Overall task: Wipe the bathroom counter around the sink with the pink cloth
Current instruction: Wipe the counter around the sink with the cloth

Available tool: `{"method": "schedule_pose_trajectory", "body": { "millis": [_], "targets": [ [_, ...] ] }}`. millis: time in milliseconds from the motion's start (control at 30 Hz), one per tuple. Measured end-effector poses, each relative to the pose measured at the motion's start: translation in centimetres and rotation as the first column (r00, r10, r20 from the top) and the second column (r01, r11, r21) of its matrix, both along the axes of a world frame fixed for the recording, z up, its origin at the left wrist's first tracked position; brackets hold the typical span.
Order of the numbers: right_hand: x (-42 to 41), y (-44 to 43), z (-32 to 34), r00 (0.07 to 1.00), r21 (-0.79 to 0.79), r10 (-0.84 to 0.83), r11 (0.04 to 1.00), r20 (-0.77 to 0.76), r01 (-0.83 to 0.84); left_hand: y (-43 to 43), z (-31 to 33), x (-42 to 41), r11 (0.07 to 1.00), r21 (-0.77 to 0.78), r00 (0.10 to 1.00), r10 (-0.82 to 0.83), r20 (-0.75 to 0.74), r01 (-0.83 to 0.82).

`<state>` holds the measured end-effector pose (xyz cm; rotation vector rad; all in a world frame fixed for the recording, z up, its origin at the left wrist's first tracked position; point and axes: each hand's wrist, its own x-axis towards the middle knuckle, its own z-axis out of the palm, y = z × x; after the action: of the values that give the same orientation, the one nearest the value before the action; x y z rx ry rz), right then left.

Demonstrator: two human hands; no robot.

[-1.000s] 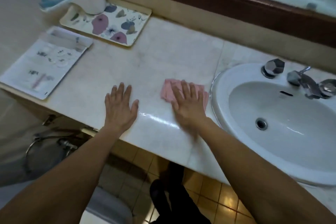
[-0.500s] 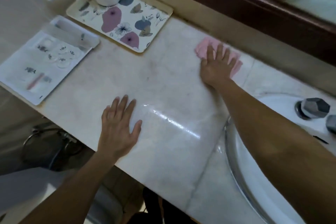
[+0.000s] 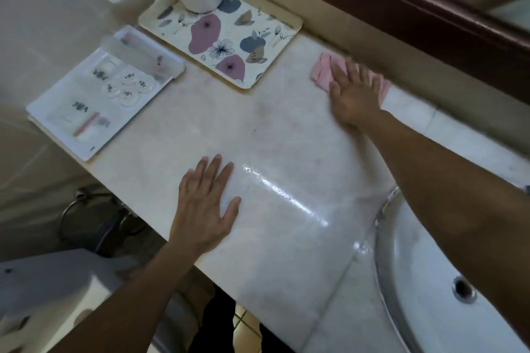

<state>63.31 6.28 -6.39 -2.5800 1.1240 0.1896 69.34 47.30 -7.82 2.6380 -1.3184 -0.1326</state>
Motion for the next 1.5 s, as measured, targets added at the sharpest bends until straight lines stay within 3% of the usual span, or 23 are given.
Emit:
{"method": "schedule_pose_trajectory", "body": {
  "millis": [100,167,333,400,500,700,800,867,1000,1200,1367,1500],
  "targets": [
    [4.0,2.8,0.2,1.0,0.007,0.01,1.0,0.008,-0.01,0.1,0.1,0.1,1.0,-0.008,1.0,-0.002,-0.006,0.002],
    [4.0,6.7,0.2,0.994,-0.014,0.113,0.994,0.005,-0.113,0.1,0.1,0.1,1.0,-0.007,1.0,-0.001,-0.01,0.001],
    [-5.3,13.6,-0.1,0.917,0.004,0.391,0.92,0.079,-0.392,0.2,0.0,0.1,1.0,-0.018,1.0,-0.015,0.002,0.015],
    [-9.2,10.5,0.0,0.96,0.005,0.268,0.963,0.076,-0.27,0.3,-0.1,0.1,0.999,-0.03,1.0,-0.022,-0.006,0.022],
    [-14.7,3.4,0.8,0.997,0.005,-0.082,0.997,-0.007,0.082,0.1,0.0,0.0,0.998,-0.058,1.0,-0.02,-0.004,0.019],
    [-22.6,-4.4,0.9,0.852,-0.025,-0.511,0.859,-0.111,0.512,0.1,0.0,0.0,0.997,-0.066,0.999,-0.034,0.018,0.035],
    [-21.7,-3.0,-0.7,0.823,-0.116,-0.545,0.839,-0.162,0.532,0.1,-0.1,0.0,0.998,-0.053,1.0,-0.016,0.014,0.016],
    [-18.2,1.6,-0.8,0.876,-0.131,-0.462,0.885,-0.136,0.446,0.3,-0.1,0.0,0.999,-0.044,1.0,-0.019,0.005,0.019],
    [-11.2,15.5,-0.7,0.999,-0.075,-0.032,0.997,0.015,0.033,0.4,0.3,0.3,0.999,-0.033,0.998,-0.032,-0.054,0.03],
    [-11.4,35.1,0.6,0.908,0.01,0.399,0.915,0.127,-0.403,1.5,2.4,2.9,0.959,-0.202,0.898,0.094,-0.431,-0.197],
    [-6.1,37.8,0.6,0.841,0.097,0.532,0.836,0.097,-0.54,7.8,2.2,9.5,0.952,-0.166,0.954,0.224,-0.199,-0.258],
    [2.6,32.7,0.0,0.916,0.088,0.396,0.912,0.066,-0.401,9.9,1.0,12.4,0.991,0.014,0.984,0.134,-0.118,-0.133]
  ]
}}
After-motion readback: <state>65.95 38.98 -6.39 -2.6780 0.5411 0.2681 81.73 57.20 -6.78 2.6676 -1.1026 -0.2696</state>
